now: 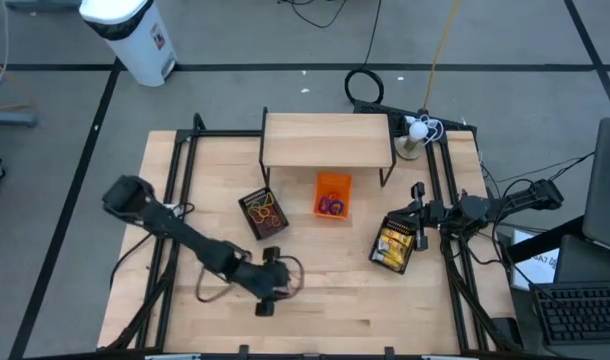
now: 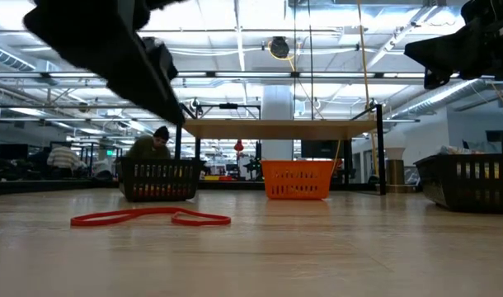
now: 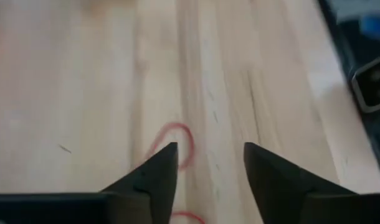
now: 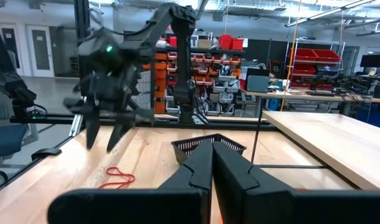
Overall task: Pick & Place Office Desk Supplies
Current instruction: Put the red rubberband into the left black bin
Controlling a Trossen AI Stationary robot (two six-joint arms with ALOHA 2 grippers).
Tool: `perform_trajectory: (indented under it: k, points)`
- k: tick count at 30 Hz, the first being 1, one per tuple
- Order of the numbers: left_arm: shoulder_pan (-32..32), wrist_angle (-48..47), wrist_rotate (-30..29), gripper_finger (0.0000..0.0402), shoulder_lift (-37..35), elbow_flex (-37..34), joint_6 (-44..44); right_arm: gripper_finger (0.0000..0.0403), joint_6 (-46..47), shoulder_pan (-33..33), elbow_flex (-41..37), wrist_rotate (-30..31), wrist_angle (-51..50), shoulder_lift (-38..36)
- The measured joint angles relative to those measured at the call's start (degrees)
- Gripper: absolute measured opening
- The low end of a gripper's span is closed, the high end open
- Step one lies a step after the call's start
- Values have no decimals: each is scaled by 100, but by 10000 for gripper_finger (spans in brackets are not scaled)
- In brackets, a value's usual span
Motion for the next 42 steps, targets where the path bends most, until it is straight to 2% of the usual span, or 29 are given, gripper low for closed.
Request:
perform_trajectory:
  k: [3, 7, 16, 19, 25, 32, 35, 37, 40, 42]
  points:
    - [0, -628, 232, 206, 462, 527, -76, 4, 60, 0, 0, 0, -38, 0]
    - [34, -1436, 186, 223, 912, 1021, -57, 4, 77, 0, 0, -2, -64, 0]
    - [385, -2538, -27, 230, 1149, 1208, -758, 4, 142, 0, 0, -7, -197, 2]
    - [437, -2568, 218, 230, 1149, 1208, -843, 4, 137, 0, -1, -7, -199, 2]
    - [502, -2659, 264, 230, 1338, 1215, -866, 4, 128, 0, 0, -4, -199, 2]
    - [682, -2687, 590, 228, 1681, 1246, -713, 4, 158, 0, -2, -4, -201, 2]
    - [719, -2710, 719, 194, 1698, 1250, -538, 4, 86, 0, 0, -2, -197, 2]
    - [740, -2726, 787, 145, 1700, 1248, -494, 4, 70, 0, 0, 5, -180, 0]
    - [792, -2736, 936, 50, 1701, 1244, -453, 4, 62, 0, 0, 9, -153, 1]
    - [809, -2736, 1028, 16, 1700, 1243, -460, 4, 60, 0, 0, 11, -157, 2]
